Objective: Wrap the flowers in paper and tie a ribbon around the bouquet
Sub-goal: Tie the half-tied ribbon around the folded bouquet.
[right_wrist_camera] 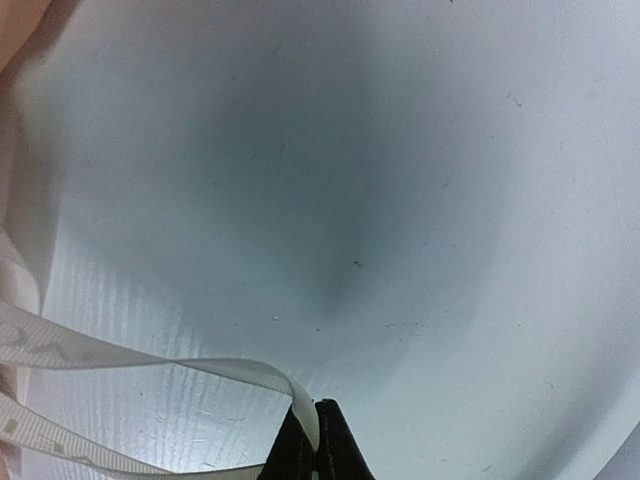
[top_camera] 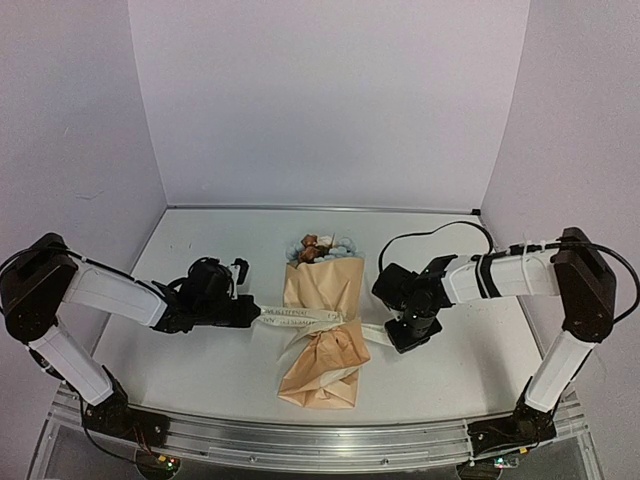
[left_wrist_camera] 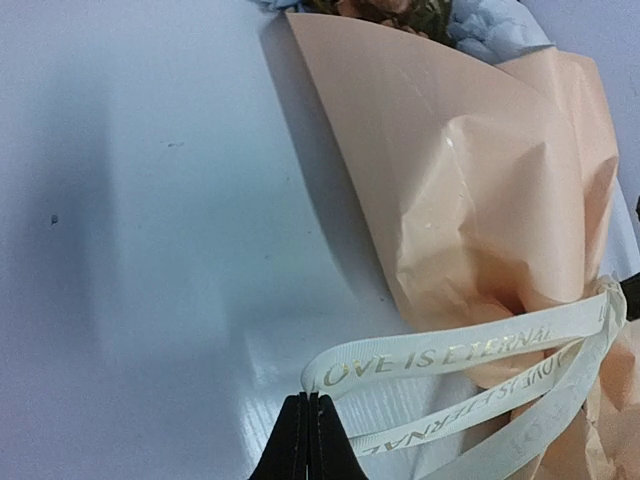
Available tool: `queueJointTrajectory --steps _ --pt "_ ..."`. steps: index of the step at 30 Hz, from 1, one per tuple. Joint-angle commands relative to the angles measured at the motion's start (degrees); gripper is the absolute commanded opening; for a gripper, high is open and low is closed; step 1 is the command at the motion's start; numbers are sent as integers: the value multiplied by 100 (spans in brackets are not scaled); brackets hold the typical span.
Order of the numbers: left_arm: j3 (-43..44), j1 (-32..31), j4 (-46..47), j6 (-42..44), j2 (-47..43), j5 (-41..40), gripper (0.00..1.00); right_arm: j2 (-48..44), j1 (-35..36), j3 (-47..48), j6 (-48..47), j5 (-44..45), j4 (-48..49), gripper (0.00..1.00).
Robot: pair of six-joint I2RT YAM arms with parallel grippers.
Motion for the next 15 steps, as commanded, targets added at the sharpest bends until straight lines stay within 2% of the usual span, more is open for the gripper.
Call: queueJointTrajectory --steps 1,15 --pt "106 193 -304 -223 -202 -274 0 -295 20 -86 -4 566 20 0" --pt "20 992 -734 -515 -339 -208 0 -543 -105 -367 -31 1058 -151 0"
